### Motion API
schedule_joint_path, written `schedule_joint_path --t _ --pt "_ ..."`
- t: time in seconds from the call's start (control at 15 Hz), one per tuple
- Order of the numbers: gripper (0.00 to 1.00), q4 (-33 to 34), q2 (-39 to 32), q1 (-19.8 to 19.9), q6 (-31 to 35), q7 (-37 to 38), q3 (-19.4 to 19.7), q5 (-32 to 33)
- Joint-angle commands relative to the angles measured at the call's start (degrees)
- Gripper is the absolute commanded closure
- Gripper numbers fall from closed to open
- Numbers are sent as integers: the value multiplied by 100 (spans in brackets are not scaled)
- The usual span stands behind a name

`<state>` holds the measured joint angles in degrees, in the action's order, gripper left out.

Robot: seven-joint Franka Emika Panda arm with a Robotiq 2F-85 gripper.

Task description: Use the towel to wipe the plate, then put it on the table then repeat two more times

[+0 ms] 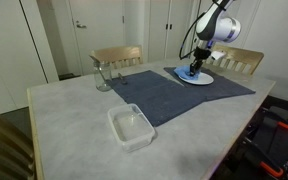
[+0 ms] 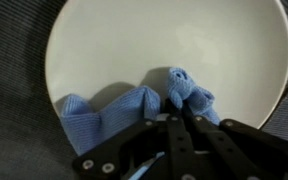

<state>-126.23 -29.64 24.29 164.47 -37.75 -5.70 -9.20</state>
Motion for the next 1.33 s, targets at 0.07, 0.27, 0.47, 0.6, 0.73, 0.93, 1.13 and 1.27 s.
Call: schedule_joint_path --t 0.07,0.27,0.47,0.6,0.73,0.93,1.13,1.27 --pt "99 107 -257 -176 395 453 475 595" --pt "99 77 -194 -462 116 978 928 1174" --pt "99 64 -100 -715 -470 1432 1208 1559" --pt "99 92 -30 -581 -980 1392 995 1436" --pt "99 134 22 -517 -1455 1283 867 1278" --pt "99 155 72 -563 -1925 1222 808 1197" --pt "99 135 95 -534 -2130 1027 650 1013" --pt "99 112 108 -488 -2087 835 522 803"
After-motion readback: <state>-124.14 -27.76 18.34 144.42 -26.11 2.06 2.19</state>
